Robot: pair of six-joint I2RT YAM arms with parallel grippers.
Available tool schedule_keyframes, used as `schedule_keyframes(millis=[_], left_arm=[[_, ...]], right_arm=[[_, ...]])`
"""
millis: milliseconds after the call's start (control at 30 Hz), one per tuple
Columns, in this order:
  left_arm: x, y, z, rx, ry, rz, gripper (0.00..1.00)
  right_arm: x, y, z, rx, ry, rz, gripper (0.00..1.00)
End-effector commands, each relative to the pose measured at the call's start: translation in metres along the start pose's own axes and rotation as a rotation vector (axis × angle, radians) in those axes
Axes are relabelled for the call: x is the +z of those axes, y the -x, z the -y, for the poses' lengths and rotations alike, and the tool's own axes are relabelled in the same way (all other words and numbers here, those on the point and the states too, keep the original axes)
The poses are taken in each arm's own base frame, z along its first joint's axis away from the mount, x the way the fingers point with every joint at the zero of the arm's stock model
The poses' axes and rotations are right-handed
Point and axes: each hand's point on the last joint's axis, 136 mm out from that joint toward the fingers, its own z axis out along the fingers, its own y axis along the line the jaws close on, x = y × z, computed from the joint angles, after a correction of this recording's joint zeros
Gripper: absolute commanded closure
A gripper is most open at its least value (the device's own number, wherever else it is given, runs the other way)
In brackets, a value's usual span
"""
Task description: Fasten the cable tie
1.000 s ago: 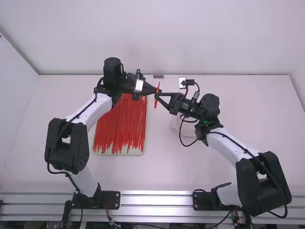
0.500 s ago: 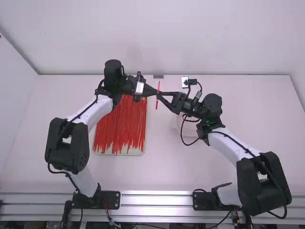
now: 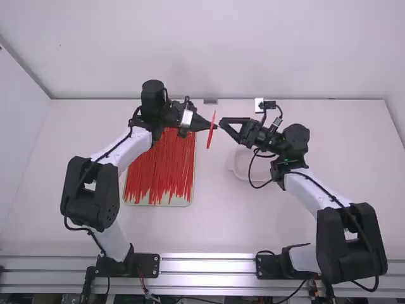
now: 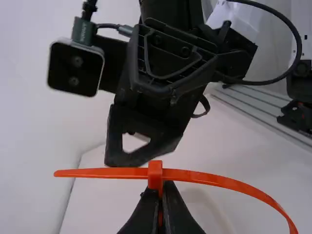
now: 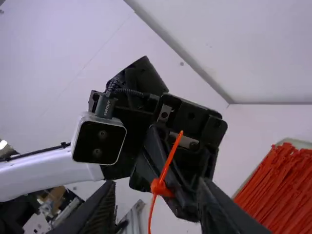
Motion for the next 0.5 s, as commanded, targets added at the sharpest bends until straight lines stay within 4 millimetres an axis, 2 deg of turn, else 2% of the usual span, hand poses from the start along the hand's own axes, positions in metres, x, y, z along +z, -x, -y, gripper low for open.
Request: schedule_keyframes(millis=[0, 233, 300, 333, 367, 400, 433, 467], left_arm=[[0.0116, 0.0025, 0.0113, -0.019, -0.048, 0.028, 0.98], [0.0163, 0.0022, 0.0146, -0.044, -0.06, 0.033, 0.98], [0.0163, 0.0013, 0.0153, -0.059, -0.06, 0.032, 0.98], [0.0163, 0.0009, 0.0156, -0.067, -0.06, 0.032, 0.96], [0.0163, 0.0007, 0.0157, -0.069, -0.06, 0.032, 0.98], [0.0163, 0.0006, 0.0158, -0.07, -0.06, 0.032, 0.98], [0.0163, 0.0004, 0.016, -0.073, -0.06, 0.032, 0.98], [0.0163, 0.0004, 0.0161, -0.073, -0.06, 0.032, 0.98]], right_arm=[[0.0047, -0.0003, -0.007, -0.007, 0.02, -0.007, 0.53], [0.0043, -0.0021, -0.0082, 0.005, 0.027, -0.019, 0.53], [0.0036, -0.0011, -0.011, 0.0, 0.038, -0.019, 0.57], [0.0035, -0.0005, -0.0127, -0.008, 0.044, -0.017, 0.61], [0.0039, -0.0005, -0.0135, -0.003, 0.046, -0.017, 0.7], [0.0043, -0.0002, -0.0157, -0.003, 0.053, -0.016, 0.84], [0.0041, 0.0002, -0.0161, -0.003, 0.054, -0.015, 0.94], [0.0037, 0.0006, -0.016, -0.003, 0.053, -0.014, 1.0]])
